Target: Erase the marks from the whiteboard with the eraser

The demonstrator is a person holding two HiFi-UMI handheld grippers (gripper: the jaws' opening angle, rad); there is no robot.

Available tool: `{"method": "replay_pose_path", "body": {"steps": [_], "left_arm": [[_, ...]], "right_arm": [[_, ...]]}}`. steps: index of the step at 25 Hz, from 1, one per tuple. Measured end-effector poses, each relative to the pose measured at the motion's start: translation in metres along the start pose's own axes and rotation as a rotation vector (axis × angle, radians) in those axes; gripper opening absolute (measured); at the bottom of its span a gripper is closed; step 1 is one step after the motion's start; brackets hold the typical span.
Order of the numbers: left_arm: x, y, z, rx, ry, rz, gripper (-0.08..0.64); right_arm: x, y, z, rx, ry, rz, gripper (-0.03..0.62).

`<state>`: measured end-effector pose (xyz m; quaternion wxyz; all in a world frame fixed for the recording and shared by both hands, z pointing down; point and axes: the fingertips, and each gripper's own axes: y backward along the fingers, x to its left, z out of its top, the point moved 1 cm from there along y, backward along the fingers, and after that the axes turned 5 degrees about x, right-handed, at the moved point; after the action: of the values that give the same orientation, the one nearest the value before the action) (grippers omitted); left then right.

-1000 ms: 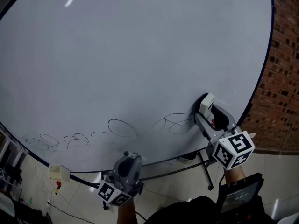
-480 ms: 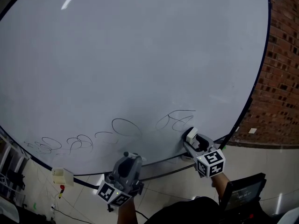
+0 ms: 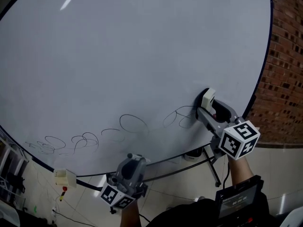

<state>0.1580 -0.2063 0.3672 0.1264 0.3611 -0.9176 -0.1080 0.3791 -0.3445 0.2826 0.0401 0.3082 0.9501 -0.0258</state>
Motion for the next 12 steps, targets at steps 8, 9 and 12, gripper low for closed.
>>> {"method": "replay_pose_path", "body": {"steps": [8, 9, 12], "left_arm": [[0.000, 0.006, -0.002, 0.000, 0.008, 0.029, 0.058], [-0.001, 0.004, -0.003, 0.002, 0.006, 0.033, 0.058], [-0.008, -0.006, -0.006, 0.017, -0.005, 0.043, 0.058]], "right_arm": [[0.005, -0.010, -0.082, 0.102, -0.021, 0.025, 0.238], [0.004, -0.010, -0.101, 0.127, -0.038, 0.037, 0.238], [0.001, -0.012, -0.156, 0.205, -0.073, 0.075, 0.238]]}}
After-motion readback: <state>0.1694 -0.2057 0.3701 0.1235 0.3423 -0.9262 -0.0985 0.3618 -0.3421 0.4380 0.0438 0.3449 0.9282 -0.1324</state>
